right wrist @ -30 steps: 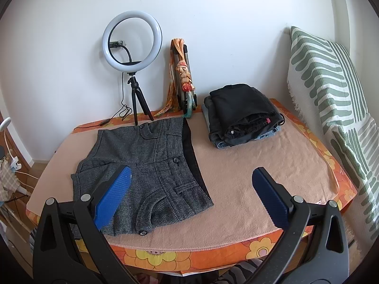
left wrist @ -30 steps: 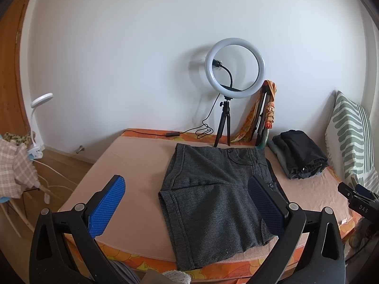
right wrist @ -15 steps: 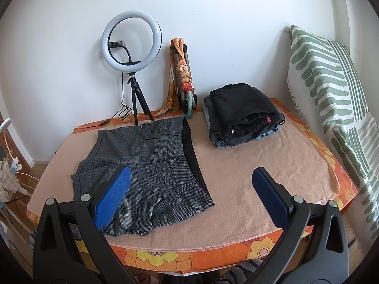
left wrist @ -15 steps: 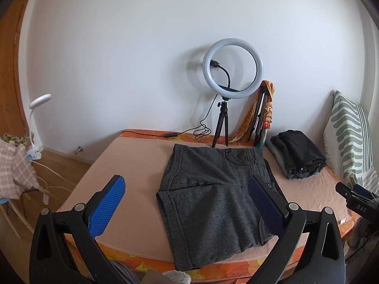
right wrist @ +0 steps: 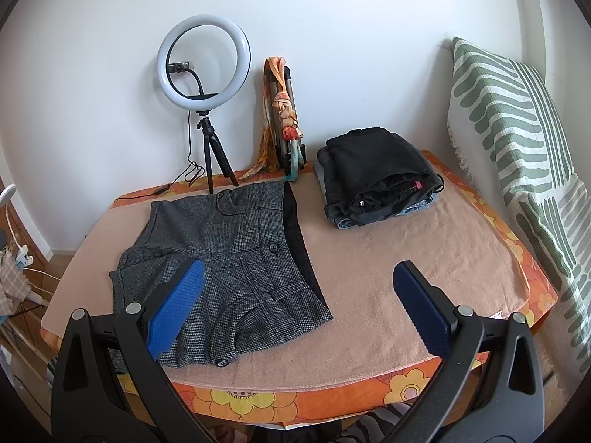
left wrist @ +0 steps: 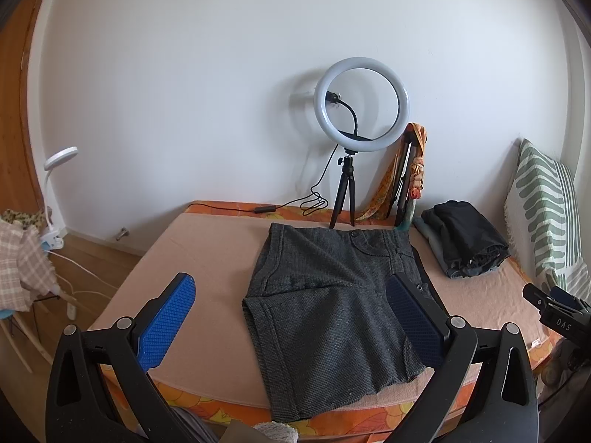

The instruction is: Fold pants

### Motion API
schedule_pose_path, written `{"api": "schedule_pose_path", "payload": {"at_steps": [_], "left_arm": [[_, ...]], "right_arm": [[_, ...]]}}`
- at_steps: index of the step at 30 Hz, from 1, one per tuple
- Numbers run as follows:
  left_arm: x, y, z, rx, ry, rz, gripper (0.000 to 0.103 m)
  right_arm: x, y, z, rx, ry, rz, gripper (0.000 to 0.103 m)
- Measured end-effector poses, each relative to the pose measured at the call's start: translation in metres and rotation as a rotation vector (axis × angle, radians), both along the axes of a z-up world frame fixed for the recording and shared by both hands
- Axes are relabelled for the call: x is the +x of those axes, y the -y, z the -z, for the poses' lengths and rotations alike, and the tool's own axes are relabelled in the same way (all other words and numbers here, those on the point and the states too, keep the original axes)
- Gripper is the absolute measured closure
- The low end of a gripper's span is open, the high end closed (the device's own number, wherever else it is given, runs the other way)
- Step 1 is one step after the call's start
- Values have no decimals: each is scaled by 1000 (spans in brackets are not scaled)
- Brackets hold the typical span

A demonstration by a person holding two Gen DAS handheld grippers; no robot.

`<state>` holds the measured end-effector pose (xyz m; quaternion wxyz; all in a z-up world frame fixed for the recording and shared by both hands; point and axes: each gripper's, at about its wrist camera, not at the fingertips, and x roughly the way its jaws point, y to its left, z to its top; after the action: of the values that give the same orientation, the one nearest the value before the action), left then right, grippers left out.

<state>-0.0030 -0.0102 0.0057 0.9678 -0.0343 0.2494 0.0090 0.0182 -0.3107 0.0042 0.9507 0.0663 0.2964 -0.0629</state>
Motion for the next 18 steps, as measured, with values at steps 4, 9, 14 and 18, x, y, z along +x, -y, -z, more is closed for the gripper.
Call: {"api": "schedule_pose_path", "payload": {"at_steps": [4, 9, 14, 18], "left_arm": [[1, 0, 1, 0, -2, 4, 0], [3, 0, 2, 0, -9, 8, 0], [3, 0, 4, 0, -13, 10, 0], [3, 1, 5, 5, -13, 10, 0]], "right_arm": [[0, 1, 0, 1, 0, 1, 0], [1, 0, 0, 1, -2, 0, 0], [1, 2, 4, 2, -4, 1, 0], [1, 2, 3, 2, -5, 1, 0]]}}
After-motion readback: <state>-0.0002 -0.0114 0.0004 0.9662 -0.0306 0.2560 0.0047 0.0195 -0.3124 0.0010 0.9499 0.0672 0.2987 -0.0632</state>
